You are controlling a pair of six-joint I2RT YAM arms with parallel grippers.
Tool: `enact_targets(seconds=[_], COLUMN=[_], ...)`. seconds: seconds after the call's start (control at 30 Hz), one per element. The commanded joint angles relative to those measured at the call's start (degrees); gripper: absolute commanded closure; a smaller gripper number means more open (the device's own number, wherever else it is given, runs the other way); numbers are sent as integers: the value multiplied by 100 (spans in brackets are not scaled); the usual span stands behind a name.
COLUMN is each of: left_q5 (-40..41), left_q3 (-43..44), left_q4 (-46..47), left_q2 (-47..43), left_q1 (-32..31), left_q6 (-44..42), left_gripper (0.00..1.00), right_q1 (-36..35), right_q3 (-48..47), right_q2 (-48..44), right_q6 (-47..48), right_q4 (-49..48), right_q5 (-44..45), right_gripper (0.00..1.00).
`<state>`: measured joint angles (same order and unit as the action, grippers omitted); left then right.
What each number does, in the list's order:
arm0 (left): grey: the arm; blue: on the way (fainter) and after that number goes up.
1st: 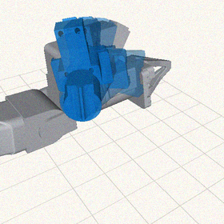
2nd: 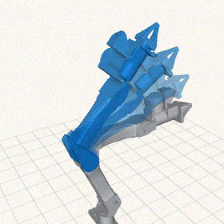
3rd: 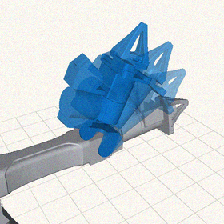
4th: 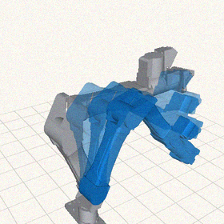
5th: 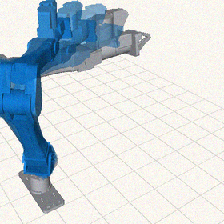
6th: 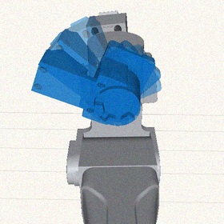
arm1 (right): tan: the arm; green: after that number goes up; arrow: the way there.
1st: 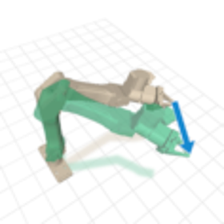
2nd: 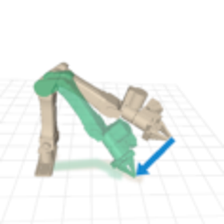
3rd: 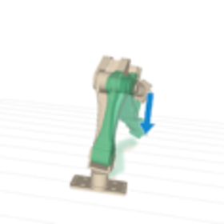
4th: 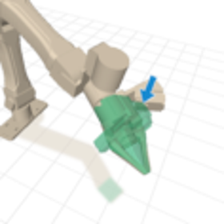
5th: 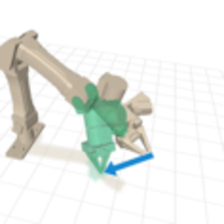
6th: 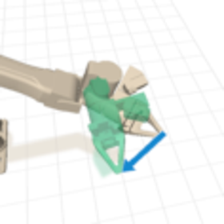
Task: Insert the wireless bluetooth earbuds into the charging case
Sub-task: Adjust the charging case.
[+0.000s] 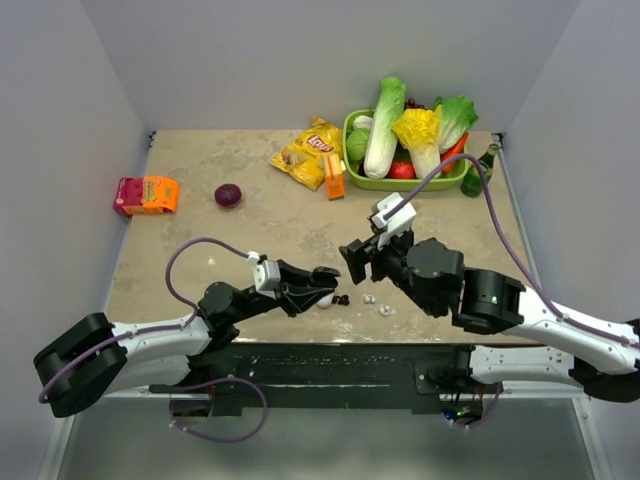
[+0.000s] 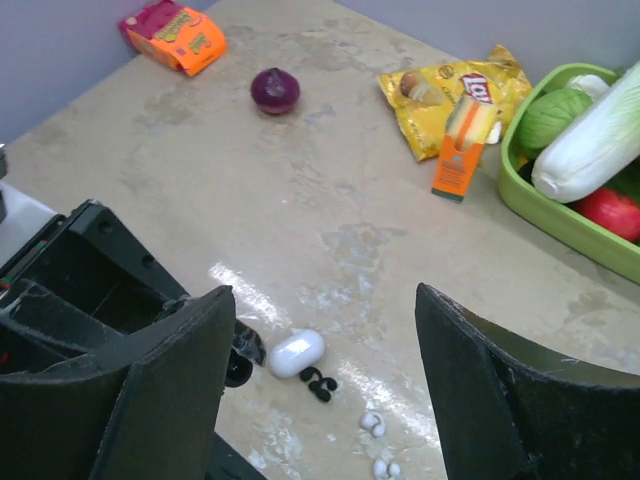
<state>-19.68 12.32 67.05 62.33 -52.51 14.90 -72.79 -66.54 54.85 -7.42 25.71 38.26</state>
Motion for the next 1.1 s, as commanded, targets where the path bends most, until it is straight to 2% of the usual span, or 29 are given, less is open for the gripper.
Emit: enact_targets(seconds=[0.0,0.13,0.23,0.33,0.5,0.7,1.07], left_q5=[-167,-536,-870,-1081,-1336,-1486,-1583], left_q3=[-378,-520,-529,-485,-353,-247,-107], left_q4=[1819,2557,2857,2876,2682,2621,2357], left_q2=[-133,-36,-1,-54,-107,-142,-317], left_q1=[30,92,145,162,162,153,162], left_q6=[399,838,1076,1287,1367,1464,1411], left_gripper=[100,100,100,100,100,100,100], right_q1=[55,55,64,55,55,55,55], right_q3=[456,897,1073,1222,1354,1372,1337], right_q2=[-263,-667,-791,-870,-809,-590,-396], right_q6=[-216,-233,-233,-260,-234,-198,-225], right_q4=[-295,-734,-778,-822,-849,-831,-743], right_q5=[-1135,-1961,-2252,-2499,-2709,-2885,-2798], right_gripper=[25,20,16,12,12,23,51])
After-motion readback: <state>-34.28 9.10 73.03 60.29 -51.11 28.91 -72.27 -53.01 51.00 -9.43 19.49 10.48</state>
